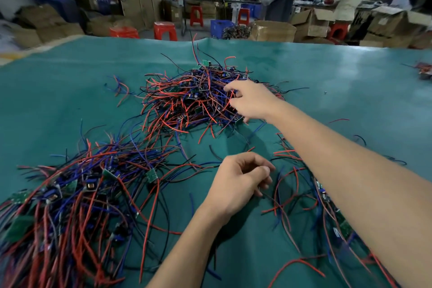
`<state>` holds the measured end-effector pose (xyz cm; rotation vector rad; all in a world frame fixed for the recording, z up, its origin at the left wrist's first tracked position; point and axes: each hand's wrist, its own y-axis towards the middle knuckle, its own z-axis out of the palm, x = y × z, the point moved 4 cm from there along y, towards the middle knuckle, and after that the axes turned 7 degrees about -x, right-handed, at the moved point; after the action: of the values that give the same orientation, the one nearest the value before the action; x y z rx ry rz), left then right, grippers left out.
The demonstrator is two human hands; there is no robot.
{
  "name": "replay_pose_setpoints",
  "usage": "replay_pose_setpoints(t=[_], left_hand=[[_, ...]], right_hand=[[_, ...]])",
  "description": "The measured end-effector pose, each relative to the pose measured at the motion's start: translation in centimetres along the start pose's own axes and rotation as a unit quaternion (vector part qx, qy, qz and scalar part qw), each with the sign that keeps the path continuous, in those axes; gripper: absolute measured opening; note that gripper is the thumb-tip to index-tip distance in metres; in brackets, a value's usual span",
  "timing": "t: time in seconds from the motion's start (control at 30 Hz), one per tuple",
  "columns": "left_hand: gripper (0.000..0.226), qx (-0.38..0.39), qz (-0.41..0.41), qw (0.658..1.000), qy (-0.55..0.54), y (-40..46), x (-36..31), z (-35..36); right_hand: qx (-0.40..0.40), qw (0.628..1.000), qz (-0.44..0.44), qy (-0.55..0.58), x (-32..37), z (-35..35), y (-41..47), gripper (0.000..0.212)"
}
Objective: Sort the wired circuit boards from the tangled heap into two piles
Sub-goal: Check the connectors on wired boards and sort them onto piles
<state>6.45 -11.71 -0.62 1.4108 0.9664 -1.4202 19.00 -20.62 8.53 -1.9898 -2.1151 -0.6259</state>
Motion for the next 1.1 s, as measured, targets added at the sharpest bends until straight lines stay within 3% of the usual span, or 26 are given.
replay_pose_setpoints(t=[0.13,0.33,0.6,0.67,0.9,1.0,1.1], left_hand=[[0.014,-0.003,-0.002,1.0,-0.008,0.0,0.0,0.0],[0.015,-0.016,-0.024,0.999,-0.032,0.1,0.2,0.0],[0.014,-0.069,-0.041,0.993,-0.083,0.3,0.2,-0.6],[0.014,-0.085,-0.044,0.99,-0.105,0.4,0.2,-0.7],[0.042,-0.102,-0.066,0.976,-0.181,0.9,0.4,-1.1],[0.038,-0.113,-0.07,0.975,-0.178,0.8,0.6,-1.2],[0.033,-0.128,-0.061,0.975,-0.17,0.7,0.7,-1.4]], right_hand=[[0.025,0.992,0.082,0.095,-1.3,3.0,1.3,0.051],[-0.157,0.931,0.165,0.284,-3.8,-1.0,-0.2,0.008],[-0.234,0.867,0.145,0.414,-4.0,-5.1,-7.3,0.024],[-0.213,0.855,0.142,0.451,-3.8,-4.5,-9.2,0.022],[-0.059,0.897,0.086,0.43,-2.8,0.0,-15.9,0.022],[0.068,0.914,0.053,0.396,-2.0,1.8,-17.0,0.028],[0.196,0.899,0.018,0.391,-1.2,2.6,-17.7,0.026]])
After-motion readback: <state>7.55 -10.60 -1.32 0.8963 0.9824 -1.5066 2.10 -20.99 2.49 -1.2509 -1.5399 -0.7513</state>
